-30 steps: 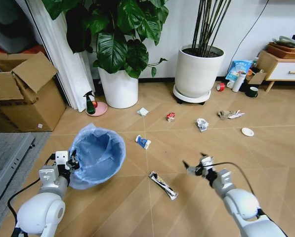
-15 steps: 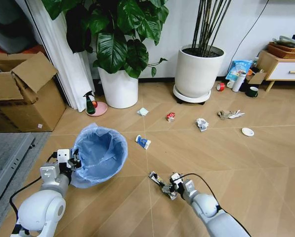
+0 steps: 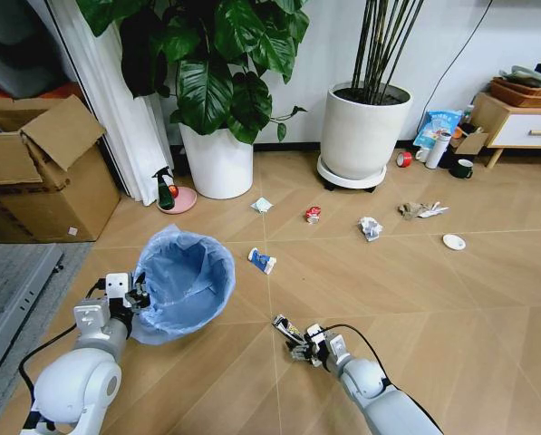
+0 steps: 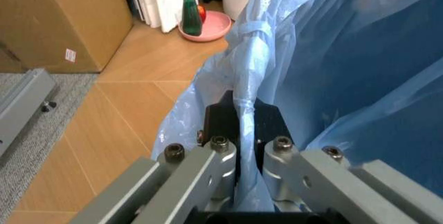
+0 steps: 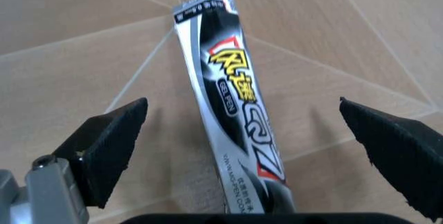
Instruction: Pick up the trash bin and place the garbage on the floor into it.
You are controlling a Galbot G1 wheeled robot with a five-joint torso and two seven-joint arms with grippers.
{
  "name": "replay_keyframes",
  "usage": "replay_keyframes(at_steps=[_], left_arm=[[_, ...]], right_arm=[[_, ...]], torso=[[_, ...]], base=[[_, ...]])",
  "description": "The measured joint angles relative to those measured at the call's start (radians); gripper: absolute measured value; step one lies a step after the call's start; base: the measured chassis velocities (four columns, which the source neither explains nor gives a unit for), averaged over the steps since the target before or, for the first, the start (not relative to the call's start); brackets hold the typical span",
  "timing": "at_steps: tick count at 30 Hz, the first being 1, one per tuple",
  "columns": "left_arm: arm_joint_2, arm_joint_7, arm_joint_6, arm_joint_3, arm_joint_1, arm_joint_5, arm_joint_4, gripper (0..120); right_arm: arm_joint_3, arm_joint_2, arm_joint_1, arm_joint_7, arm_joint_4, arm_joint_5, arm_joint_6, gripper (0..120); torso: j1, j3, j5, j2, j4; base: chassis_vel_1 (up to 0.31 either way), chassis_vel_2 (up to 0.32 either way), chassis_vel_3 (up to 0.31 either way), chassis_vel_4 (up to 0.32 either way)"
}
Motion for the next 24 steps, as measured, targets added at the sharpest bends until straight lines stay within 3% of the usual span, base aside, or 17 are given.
replay_keyframes(at_steps=[11, 18, 24], left_arm=[[0.004, 0.000, -0.004, 0.000, -0.001, 0.001, 0.001, 0], [0.003, 0.003, -0.007, 0.002, -0.004, 0.001, 0.004, 0], [0.005, 0.004, -0.007, 0.011, -0.011, 0.002, 0.007, 0]], right_arm=[[0.011, 0.026, 0.012, -0.009, -0.067, -0.023, 0.019, 97], [0.021, 0.036, 0.019, -0.021, -0.094, -0.024, 0.024, 68], [0.013, 0.041, 0.020, -0.023, -0.086, 0.012, 0.000, 51]], torso=[[0.000, 0.000, 0.0001, 0.000, 0.0000], [0.000, 0.000, -0.0007, 0.000, -0.0002], [0.000, 0.000, -0.0001, 0.000, -0.0002]], base=[[0.000, 0.000, 0.000, 0.000], [0.000, 0.000, 0.000, 0.000], [0.000, 0.000, 0.000, 0.000]])
